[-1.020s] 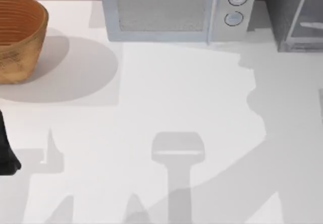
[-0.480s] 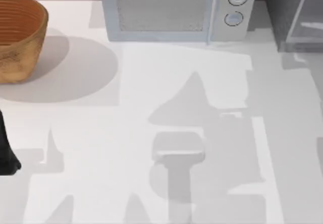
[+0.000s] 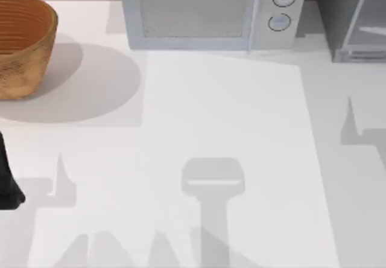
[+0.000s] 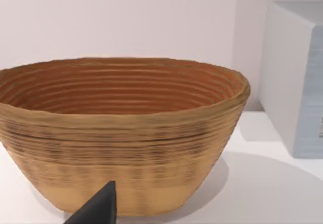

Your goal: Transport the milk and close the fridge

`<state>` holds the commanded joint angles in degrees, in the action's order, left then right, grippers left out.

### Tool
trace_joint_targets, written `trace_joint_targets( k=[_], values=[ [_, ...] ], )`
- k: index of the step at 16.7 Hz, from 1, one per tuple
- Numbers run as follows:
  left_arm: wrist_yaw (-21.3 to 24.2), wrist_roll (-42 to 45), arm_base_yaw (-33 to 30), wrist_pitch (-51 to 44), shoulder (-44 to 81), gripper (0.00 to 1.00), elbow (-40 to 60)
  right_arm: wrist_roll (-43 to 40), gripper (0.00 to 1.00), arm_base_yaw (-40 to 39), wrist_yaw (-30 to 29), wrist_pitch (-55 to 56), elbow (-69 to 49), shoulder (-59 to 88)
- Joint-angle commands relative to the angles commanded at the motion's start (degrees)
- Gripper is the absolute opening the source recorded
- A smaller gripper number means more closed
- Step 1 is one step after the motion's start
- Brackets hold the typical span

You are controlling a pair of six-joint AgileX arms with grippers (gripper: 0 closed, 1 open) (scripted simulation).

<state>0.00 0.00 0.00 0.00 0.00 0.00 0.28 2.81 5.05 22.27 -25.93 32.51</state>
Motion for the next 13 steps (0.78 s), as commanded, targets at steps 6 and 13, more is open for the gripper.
trace_joint_targets(
  k=[6, 13],
  values=[
    [0.00, 0.00, 0.00, 0.00, 0.00, 1.00, 0.00, -0.30, 1.00, -1.98, -3.75, -16.43, 19.82, -26.76],
    [0.00, 0.00, 0.00, 0.00, 0.00, 1.00, 0.00, -0.28, 1.00, -2.80, -5.05, -22.27, 25.93, -32.51]
  ],
)
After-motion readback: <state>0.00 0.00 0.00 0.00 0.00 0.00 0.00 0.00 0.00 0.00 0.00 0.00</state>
